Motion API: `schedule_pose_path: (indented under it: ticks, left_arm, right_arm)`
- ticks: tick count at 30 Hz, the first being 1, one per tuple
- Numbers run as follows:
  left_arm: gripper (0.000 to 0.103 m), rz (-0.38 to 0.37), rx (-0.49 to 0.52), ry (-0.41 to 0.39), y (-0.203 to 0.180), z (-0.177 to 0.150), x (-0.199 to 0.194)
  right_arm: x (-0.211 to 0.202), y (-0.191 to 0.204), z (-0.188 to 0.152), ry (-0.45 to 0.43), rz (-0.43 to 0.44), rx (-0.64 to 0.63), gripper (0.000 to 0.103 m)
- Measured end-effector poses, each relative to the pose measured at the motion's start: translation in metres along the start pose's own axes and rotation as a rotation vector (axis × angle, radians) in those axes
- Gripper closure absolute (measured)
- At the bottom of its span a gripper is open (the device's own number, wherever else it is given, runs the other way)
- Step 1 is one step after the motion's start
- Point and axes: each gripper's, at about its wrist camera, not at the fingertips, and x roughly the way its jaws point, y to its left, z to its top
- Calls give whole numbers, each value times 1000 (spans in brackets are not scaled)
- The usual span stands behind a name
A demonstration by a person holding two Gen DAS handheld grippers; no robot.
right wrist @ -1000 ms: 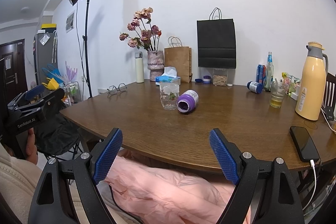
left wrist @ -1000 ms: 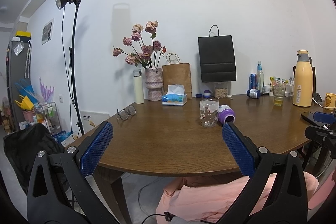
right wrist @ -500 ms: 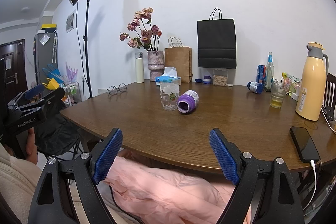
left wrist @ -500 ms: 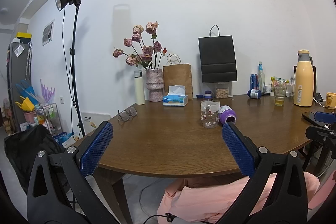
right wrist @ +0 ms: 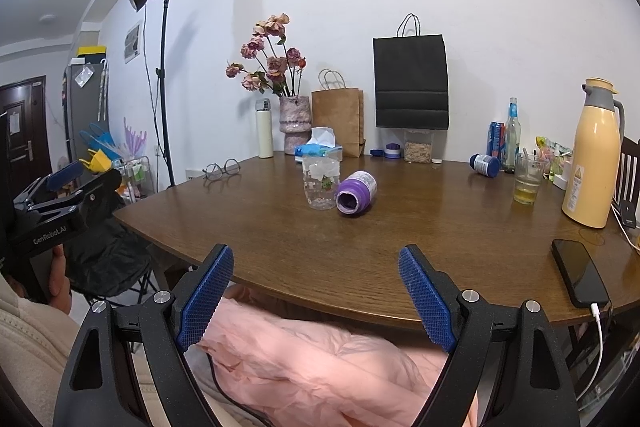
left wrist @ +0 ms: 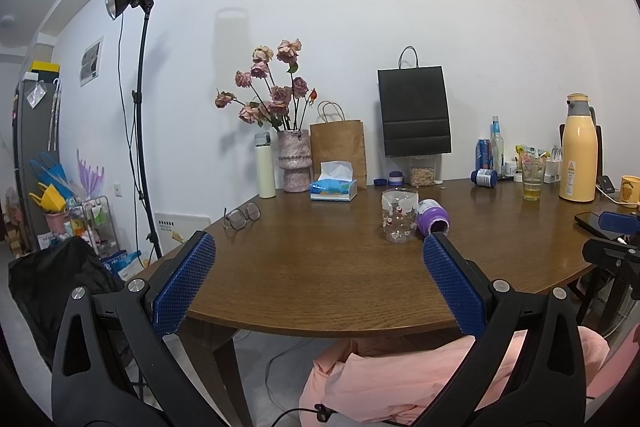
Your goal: Flip cup upright
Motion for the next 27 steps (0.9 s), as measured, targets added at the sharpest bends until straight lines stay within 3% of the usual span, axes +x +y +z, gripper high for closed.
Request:
schedule_pose_path:
  ticks: [27]
  left_arm:
    - [0, 3, -4, 26, -4, -7, 8]
  right_arm:
    - [3, -2, -1, 3, -3, -2, 14]
